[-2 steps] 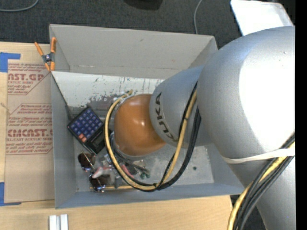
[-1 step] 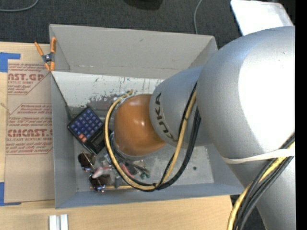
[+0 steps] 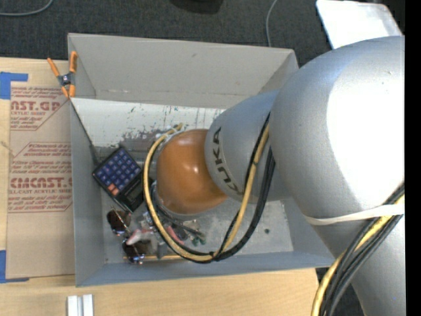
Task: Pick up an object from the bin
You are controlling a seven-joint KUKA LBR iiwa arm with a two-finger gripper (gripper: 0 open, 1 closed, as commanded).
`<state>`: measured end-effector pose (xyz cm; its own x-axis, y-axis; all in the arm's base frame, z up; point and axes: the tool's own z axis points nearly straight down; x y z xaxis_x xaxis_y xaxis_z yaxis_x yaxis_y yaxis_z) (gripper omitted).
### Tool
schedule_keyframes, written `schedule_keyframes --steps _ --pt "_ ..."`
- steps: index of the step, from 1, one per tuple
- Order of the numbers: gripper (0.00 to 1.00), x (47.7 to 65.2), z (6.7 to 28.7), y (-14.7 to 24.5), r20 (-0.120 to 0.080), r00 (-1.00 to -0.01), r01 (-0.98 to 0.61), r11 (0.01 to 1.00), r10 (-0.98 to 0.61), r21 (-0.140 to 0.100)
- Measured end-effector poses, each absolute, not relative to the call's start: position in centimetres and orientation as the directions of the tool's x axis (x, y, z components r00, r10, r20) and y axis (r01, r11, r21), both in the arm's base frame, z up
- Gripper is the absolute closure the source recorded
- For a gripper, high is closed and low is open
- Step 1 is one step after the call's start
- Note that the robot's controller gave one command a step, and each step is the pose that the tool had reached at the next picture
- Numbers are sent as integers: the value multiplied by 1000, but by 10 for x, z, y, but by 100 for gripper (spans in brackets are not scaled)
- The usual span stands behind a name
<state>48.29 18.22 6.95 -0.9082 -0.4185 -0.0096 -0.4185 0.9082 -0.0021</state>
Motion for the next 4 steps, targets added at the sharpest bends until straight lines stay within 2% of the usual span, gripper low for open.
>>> schedule_keyframes --steps 1,2,3,4 --pt "100 483 70 180 -10 -915 -403 915 -403 -1" --pt "100 482 132 187 -4 -911 -411 911 -411 -2" --pt "100 488 121 180 -11 -926 -376 927 -376 -1" --pt "100 492 103 194 -11 -850 -527 850 -527 -3"
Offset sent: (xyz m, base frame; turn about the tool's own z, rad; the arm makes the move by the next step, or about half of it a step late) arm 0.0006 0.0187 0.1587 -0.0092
